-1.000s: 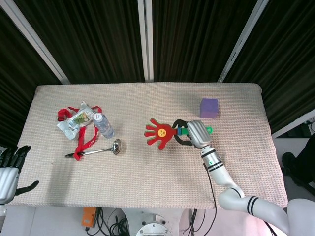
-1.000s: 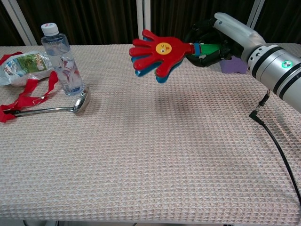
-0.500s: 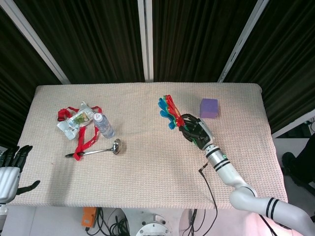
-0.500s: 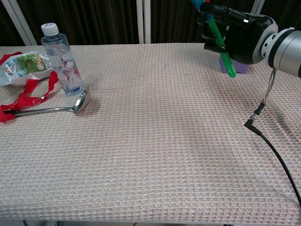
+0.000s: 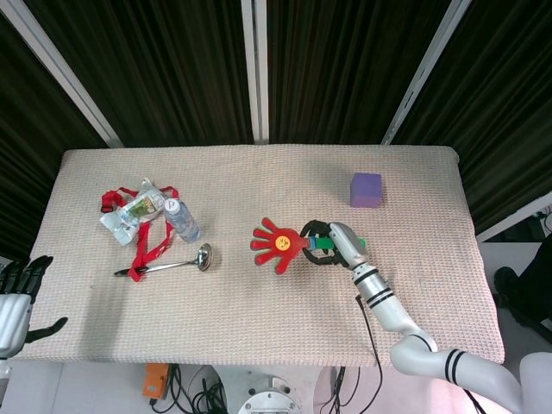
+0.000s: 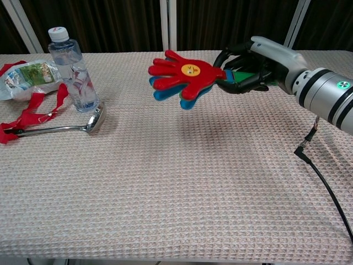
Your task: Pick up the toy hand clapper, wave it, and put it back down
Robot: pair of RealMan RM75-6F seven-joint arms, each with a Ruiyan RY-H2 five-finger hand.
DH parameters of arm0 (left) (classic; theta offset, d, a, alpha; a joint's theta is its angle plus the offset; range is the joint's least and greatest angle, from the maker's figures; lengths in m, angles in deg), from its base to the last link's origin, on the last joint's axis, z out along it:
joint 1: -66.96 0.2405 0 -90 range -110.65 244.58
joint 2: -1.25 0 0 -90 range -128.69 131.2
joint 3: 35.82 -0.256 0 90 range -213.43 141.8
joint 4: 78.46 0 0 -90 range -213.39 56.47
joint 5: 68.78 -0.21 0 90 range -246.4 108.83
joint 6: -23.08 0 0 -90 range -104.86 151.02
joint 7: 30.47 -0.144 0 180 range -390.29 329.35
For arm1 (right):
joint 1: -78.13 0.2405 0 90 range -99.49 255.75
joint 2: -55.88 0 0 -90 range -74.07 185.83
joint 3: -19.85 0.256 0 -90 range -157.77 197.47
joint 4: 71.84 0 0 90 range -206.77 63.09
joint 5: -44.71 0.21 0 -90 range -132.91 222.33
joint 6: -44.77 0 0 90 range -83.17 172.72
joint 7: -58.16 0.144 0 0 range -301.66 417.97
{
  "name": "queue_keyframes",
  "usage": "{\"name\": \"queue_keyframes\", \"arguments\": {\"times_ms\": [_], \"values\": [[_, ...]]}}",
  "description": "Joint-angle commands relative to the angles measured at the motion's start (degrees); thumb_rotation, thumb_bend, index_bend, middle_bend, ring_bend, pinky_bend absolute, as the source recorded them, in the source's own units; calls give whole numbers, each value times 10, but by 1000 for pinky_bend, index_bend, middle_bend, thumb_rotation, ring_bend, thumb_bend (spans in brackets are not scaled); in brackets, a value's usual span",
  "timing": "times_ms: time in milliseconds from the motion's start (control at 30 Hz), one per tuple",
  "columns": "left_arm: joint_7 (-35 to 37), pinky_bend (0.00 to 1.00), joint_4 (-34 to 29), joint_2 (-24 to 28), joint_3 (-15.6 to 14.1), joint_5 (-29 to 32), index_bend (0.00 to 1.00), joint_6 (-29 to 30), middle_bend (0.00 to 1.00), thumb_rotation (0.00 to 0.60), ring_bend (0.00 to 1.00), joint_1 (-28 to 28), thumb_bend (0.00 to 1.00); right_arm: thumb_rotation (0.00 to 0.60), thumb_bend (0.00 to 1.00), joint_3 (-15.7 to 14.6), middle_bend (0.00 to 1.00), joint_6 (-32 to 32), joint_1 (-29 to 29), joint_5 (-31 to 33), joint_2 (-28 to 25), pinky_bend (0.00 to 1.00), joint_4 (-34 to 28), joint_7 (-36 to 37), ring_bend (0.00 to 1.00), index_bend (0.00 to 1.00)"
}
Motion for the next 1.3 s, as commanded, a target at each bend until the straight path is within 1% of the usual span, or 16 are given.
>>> {"name": "queue_keyframes", "arguments": {"times_ms": [33, 133, 367, 433, 467, 533, 567, 600, 633, 667, 700, 833, 967, 1067, 1133, 1300], "values": [[3, 0, 0, 1, 0, 0, 44, 0, 54, 600, 0, 1, 113, 600, 379, -33, 690, 46, 14, 3, 66, 993, 61, -83, 756, 908], [10, 0, 2, 1, -1, 1, 44, 0, 54, 600, 0, 2, 113, 600, 380, -26, 690, 46, 18, 21, 80, 993, 66, -52, 756, 904], [15, 0, 5, 0, 0, 2, 44, 0, 54, 600, 0, 3, 113, 600, 375, -16, 687, 72, 29, 34, 133, 993, 115, -36, 751, 888], [15, 0, 6, 0, 0, 2, 44, 0, 54, 600, 0, 2, 113, 600, 353, -17, 671, 74, 34, 36, 145, 979, 130, -39, 716, 863], [15, 0, 6, 1, 0, 3, 44, -1, 54, 600, 0, 2, 113, 600, 334, -19, 647, 71, 38, 37, 151, 952, 139, -45, 663, 823], [16, 0, 6, 1, 0, 4, 44, -1, 54, 600, 0, 3, 113, 600, 272, -21, 542, 61, 45, 40, 154, 777, 148, -59, 453, 674], [16, 0, 7, 1, 0, 4, 44, 0, 54, 600, 0, 3, 113, 600, 196, -24, 390, 54, 50, 41, 153, 506, 150, -72, 235, 491], [17, 0, 8, 1, 0, 4, 44, 0, 54, 600, 0, 4, 113, 600, 124, -24, 235, 52, 53, 41, 151, 259, 151, -82, 88, 307], [17, 0, 8, 1, 0, 5, 44, 1, 54, 600, 0, 4, 113, 600, 73, -23, 122, 54, 55, 41, 149, 106, 149, -91, 18, 168], [18, 0, 9, 1, -1, 5, 44, 1, 54, 600, 0, 5, 113, 600, 40, -20, 37, 57, 56, 43, 148, 18, 146, -99, 0, 58], [20, 0, 9, 1, -1, 6, 44, 1, 54, 600, 0, 6, 113, 600, 27, -15, 3, 60, 54, 51, 146, 0, 134, -104, 0, 4], [22, 0, 12, 0, -1, 5, 44, 1, 54, 600, 0, 6, 113, 600, 26, -10, 0, 71, 45, 66, 120, 0, 87, -140, 0, 0], [21, 0, 12, -1, -1, 4, 44, 5, 54, 600, 0, 8, 114, 600, 27, -25, 0, 92, 23, 62, 73, 0, 28, -175, 0, 0], [18, 0, 10, 0, -1, 3, 44, 7, 54, 600, 0, 9, 114, 600, 49, -51, 0, 120, -6, 42, 14, 0, -27, -207, 0, 0], [15, 0, 9, 0, -1, 3, 44, 8, 54, 600, 0, 9, 113, 600, 71, -77, 0, 146, -32, 20, -36, 0, -60, -240, 0, 0], [-5, 0, 2, 2, 1, 4, 44, 7, 54, 600, 0, 8, 113, 600, 92, -151, 0, 229, -115, -11, -150, 0, -124, -366, 0, 0]]}}
